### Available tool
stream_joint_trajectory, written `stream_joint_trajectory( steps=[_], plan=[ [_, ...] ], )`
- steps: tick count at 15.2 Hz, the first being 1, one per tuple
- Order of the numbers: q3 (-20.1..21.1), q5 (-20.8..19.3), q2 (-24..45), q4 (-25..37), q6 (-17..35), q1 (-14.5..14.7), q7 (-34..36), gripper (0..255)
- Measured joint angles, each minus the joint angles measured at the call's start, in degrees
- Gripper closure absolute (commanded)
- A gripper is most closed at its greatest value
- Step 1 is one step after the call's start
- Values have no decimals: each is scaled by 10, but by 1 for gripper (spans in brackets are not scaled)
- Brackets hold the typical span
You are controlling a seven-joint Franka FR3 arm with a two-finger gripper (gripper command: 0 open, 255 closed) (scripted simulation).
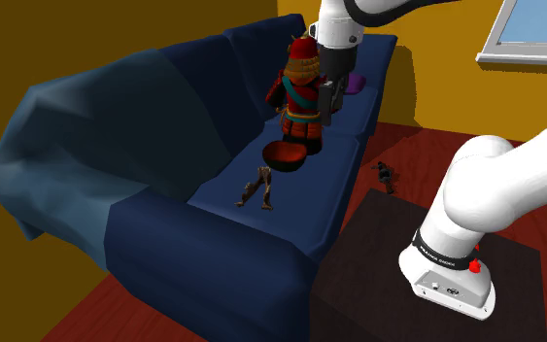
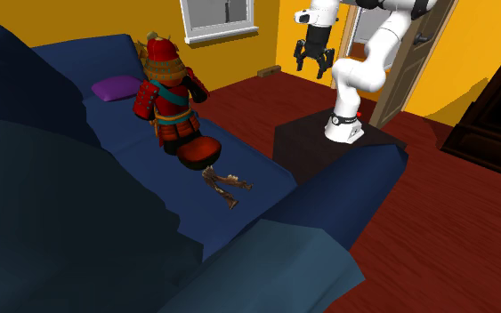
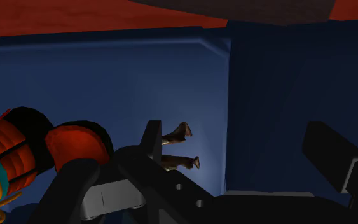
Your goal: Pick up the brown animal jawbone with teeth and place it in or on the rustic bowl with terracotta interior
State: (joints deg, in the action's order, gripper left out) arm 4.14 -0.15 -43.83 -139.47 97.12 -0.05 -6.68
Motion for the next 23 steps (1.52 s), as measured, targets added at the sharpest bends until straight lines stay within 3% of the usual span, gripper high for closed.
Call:
stream_joint_trajectory(
  steps=[3,12,19,23],
  plan=[
    [1,0,12,-12,25,-5,10,0],
    [35,6,144,-55,212,-35,112,0],
    [56,-16,291,-48,360,-66,200,0],
    [63,-46,390,-10,426,-83,260,0]
  ],
)
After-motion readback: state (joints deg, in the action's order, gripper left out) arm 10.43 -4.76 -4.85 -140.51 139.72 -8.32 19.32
